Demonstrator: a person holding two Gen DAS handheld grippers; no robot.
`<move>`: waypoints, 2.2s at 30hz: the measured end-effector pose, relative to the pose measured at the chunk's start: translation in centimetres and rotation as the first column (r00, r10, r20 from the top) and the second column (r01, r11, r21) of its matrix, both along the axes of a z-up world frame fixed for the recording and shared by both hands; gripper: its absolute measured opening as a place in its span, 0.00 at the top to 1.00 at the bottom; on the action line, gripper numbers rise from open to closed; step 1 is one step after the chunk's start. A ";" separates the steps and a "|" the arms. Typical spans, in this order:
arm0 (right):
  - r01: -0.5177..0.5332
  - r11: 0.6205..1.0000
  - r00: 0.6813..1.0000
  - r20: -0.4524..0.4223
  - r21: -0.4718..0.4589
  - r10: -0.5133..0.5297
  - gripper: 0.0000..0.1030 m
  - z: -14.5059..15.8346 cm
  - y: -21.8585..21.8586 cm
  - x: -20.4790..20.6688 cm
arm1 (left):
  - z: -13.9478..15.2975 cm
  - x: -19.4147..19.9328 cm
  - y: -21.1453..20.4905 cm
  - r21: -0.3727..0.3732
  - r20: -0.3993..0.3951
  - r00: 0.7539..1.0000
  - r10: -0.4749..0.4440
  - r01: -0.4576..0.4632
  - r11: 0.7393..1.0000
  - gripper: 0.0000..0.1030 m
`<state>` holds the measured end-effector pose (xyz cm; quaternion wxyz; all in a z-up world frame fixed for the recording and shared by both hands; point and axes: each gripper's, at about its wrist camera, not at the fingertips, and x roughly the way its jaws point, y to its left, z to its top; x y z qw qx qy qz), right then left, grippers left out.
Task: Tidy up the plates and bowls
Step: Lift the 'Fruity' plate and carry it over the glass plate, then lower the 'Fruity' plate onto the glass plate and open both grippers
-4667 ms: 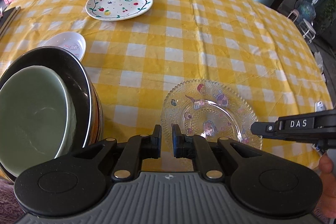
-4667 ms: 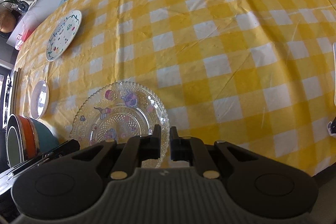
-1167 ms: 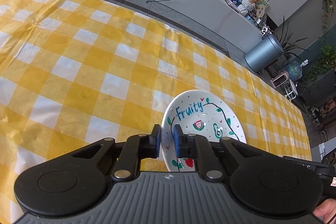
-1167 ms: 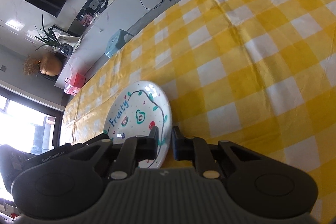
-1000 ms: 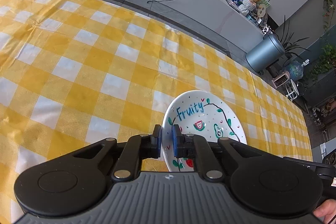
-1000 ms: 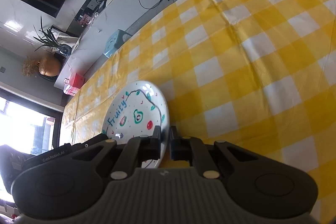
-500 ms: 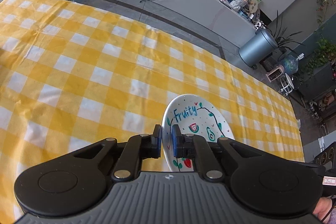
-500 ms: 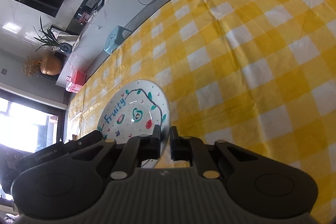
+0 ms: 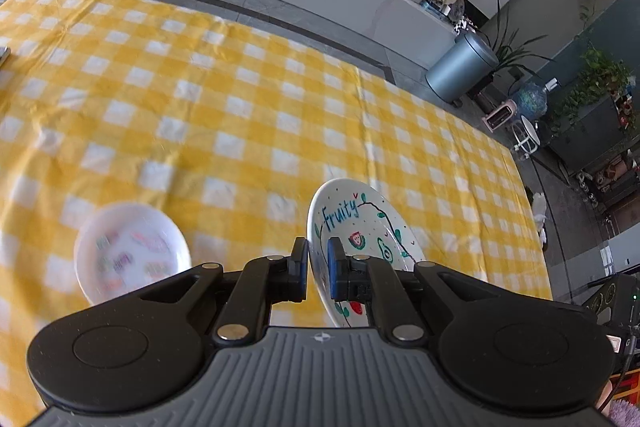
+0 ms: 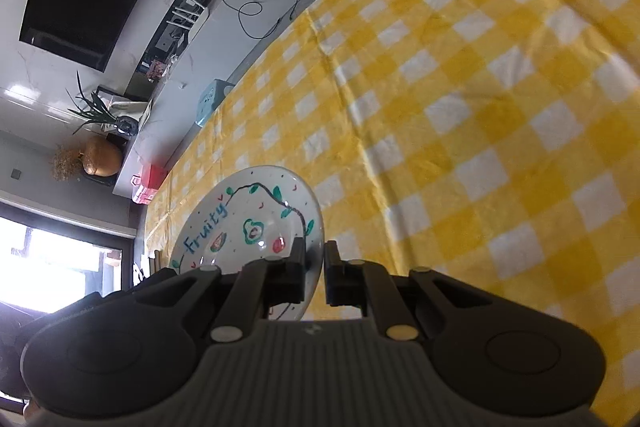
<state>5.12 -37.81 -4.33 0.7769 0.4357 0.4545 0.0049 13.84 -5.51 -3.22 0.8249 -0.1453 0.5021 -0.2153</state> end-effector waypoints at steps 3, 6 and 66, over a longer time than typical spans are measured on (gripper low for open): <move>0.017 1.000 1.000 -0.011 -0.026 -0.017 0.94 0.5 -1.3 -2.4 | -0.1 -2.5 -1.6 0.018 0.000 1.000 -0.009 0.009 1.000 0.90; 0.021 0.997 0.999 -0.023 -0.077 -0.023 0.94 1.1 -2.3 -4.4 | -0.6 -4.8 -2.9 0.014 -0.012 1.000 -0.015 0.015 1.000 0.90; -0.270 0.833 0.960 -0.203 -0.482 0.193 0.92 -1.2 2.0 -7.0 | -6.3 -13.0 -7.3 0.300 0.064 0.997 0.032 -0.050 0.953 0.87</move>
